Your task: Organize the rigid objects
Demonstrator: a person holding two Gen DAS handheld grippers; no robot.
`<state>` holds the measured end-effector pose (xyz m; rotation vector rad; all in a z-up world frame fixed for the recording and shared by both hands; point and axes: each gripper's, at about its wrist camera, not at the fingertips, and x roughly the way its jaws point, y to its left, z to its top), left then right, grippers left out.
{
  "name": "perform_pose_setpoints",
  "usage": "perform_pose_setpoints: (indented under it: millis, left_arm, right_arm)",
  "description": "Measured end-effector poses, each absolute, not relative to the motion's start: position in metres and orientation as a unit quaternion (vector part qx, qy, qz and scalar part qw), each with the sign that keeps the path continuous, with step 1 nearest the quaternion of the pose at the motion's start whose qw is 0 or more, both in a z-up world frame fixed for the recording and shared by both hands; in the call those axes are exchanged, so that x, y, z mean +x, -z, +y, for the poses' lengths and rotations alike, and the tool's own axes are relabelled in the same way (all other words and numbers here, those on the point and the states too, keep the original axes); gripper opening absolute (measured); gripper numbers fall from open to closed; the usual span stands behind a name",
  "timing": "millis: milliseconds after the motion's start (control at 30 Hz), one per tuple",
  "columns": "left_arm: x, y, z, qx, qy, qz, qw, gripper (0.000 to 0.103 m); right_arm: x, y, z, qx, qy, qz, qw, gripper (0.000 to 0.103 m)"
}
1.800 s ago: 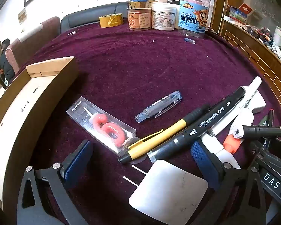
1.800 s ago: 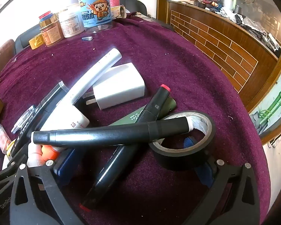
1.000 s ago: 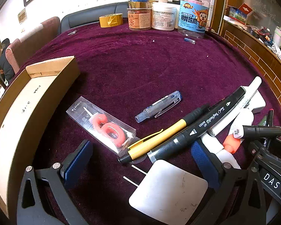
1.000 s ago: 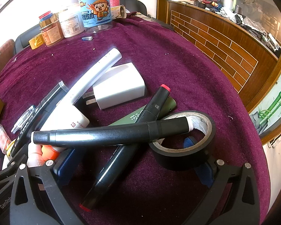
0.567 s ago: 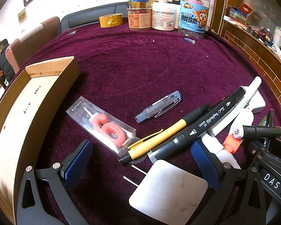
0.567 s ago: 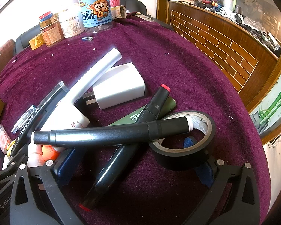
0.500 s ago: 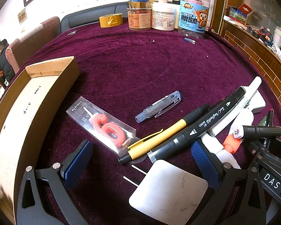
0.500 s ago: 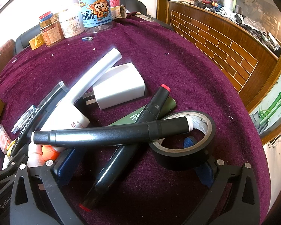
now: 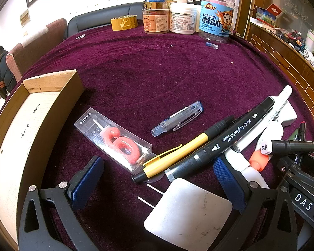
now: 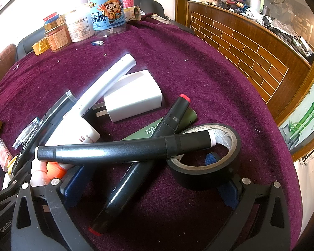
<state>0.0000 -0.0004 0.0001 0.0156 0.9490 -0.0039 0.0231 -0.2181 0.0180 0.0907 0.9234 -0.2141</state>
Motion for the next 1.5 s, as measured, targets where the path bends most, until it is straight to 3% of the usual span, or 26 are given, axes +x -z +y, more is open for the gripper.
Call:
perform_pose_setpoints:
  millis: [1267, 1500]
  left_arm:
    - [0.0, 0.0, -0.001, 0.008, 0.003, 0.457, 0.889, 0.102]
    - [-0.014, -0.008, 0.005, 0.048, 0.079, 0.514, 0.853, 0.102]
  right_arm:
    - [0.021, -0.023, -0.216, 0.036, 0.095, 0.446, 0.889, 0.103]
    - [0.024, -0.029, -0.234, 0.048, -0.008, 0.473, 0.88, 0.103]
